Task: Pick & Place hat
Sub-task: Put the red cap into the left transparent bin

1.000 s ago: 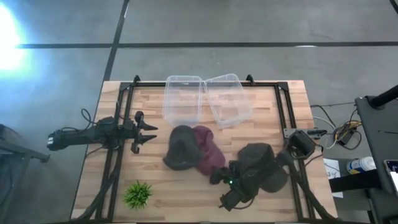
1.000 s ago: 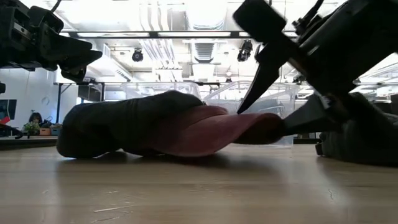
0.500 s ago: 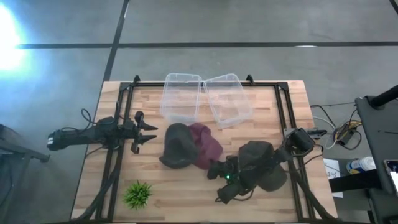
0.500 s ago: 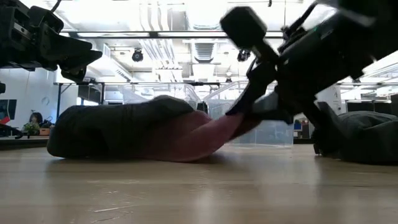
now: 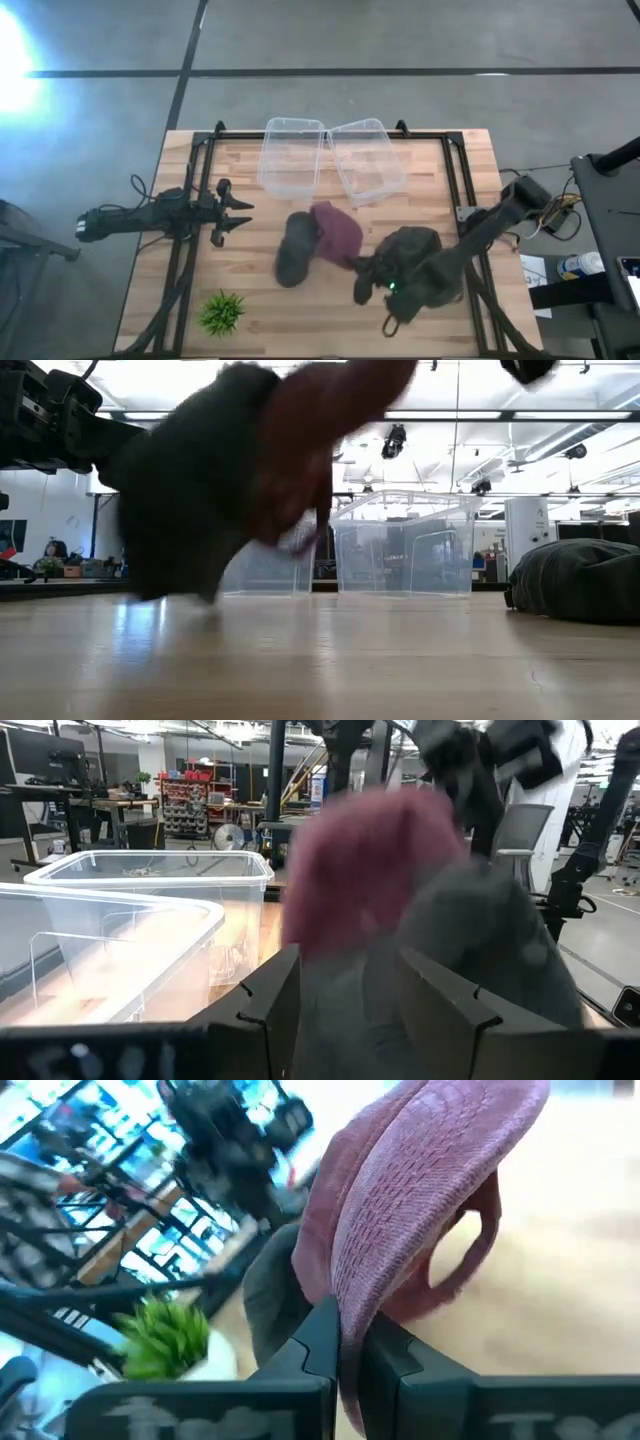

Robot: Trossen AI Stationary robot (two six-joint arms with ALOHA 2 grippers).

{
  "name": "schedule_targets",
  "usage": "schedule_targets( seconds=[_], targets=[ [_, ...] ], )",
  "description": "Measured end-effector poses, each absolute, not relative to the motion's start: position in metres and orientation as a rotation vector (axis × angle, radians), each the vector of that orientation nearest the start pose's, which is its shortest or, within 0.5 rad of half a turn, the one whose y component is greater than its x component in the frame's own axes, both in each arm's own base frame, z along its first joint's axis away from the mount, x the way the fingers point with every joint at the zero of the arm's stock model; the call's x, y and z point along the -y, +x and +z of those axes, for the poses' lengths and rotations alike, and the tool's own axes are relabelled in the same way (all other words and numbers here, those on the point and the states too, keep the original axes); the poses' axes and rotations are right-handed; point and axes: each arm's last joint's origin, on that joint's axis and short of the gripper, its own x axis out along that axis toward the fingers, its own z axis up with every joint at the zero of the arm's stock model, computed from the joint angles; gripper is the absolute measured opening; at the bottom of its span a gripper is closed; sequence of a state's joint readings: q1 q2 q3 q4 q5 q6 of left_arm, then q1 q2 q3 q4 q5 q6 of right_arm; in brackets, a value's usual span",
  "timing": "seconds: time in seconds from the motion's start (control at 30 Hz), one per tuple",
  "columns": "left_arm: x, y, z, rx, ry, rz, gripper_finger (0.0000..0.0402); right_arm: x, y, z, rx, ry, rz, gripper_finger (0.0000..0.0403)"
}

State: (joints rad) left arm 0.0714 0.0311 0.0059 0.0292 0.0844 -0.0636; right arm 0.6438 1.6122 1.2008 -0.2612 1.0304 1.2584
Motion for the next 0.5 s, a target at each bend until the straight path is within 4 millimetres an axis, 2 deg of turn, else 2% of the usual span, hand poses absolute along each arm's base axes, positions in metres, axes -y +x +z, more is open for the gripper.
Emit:
schedule_targets(
  seconds=[0.13, 0.27, 0.37, 0.5],
  targets=[
    [-0.005, 0.099, 0.166, 0.004, -0.063, -0.013, 0.0155, -0.156, 0.281, 0.317, -0.105, 0.621, -0.569, 0.0013],
    [-0.005, 0.099, 0.166, 0.004, -0.063, -0.013, 0.0155, -0.114, 0.274, 0.352, -0.071, 0.565, -0.586, 0.0013],
    [-0.005, 0.099, 0.166, 0.004, -0.063, -0.013, 0.0155, -0.074, 0.276, 0.367, -0.066, 0.571, -0.585, 0.0013],
    [-0.005, 0.099, 0.166, 0.004, -0.063, -0.013, 0.0155, -0.021, 0.285, 0.374, -0.075, 0.589, -0.548, 0.0013]
  ],
)
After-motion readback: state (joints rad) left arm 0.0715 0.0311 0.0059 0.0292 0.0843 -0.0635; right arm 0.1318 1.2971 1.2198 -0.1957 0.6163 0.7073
